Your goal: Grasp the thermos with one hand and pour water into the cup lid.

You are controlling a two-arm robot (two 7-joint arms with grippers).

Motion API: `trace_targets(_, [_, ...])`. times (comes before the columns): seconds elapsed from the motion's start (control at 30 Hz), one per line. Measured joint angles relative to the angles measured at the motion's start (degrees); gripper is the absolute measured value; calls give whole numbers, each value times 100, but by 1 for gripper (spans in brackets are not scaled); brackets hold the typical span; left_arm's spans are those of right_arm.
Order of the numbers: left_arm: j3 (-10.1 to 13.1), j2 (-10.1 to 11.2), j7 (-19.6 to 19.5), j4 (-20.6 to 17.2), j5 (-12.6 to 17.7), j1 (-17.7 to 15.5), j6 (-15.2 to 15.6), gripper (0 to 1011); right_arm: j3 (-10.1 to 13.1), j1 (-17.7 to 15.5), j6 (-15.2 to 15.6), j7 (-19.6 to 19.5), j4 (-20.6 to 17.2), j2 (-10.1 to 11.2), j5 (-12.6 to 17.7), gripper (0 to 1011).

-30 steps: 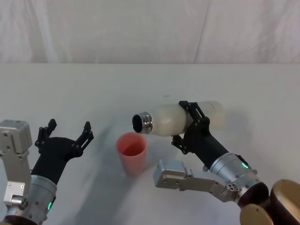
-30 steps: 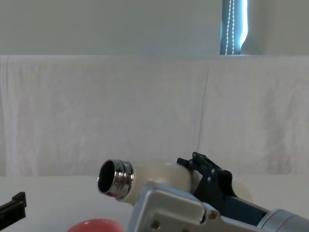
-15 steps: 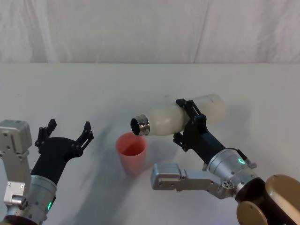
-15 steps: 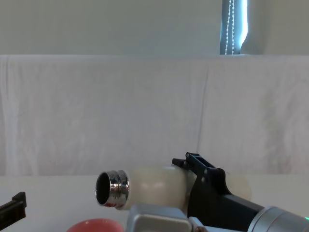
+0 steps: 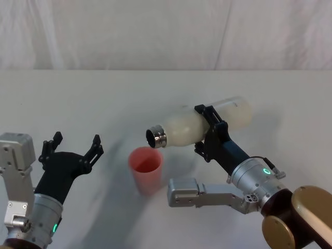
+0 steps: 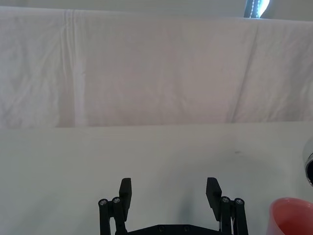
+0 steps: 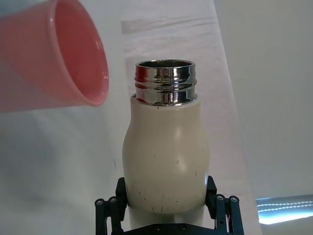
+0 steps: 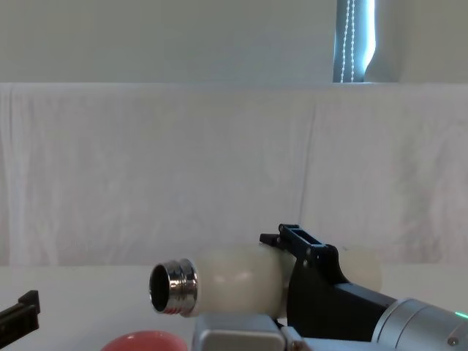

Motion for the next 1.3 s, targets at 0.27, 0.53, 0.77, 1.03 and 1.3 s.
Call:
trace_targets(0.27, [0, 0, 0, 0, 0, 0, 0, 1001, -61, 57, 47, 60, -12, 82, -103, 950])
trace_targets(0.53, [0, 0, 0, 0, 0, 0, 0, 1001, -74, 93, 83, 79, -63, 138, -152, 950])
trace_targets(0.77, [0, 0, 0, 0, 0, 0, 0, 1001, -98, 135, 96, 84, -106, 192, -219, 950])
trace_targets(1.03, [0, 0, 0, 0, 0, 0, 0, 1001, -103, 149, 113, 89, -145, 216, -234, 950])
trace_targets(1.3, [0, 0, 0, 0, 0, 0, 0, 1001, -97, 148, 131, 92, -177, 227, -236, 950])
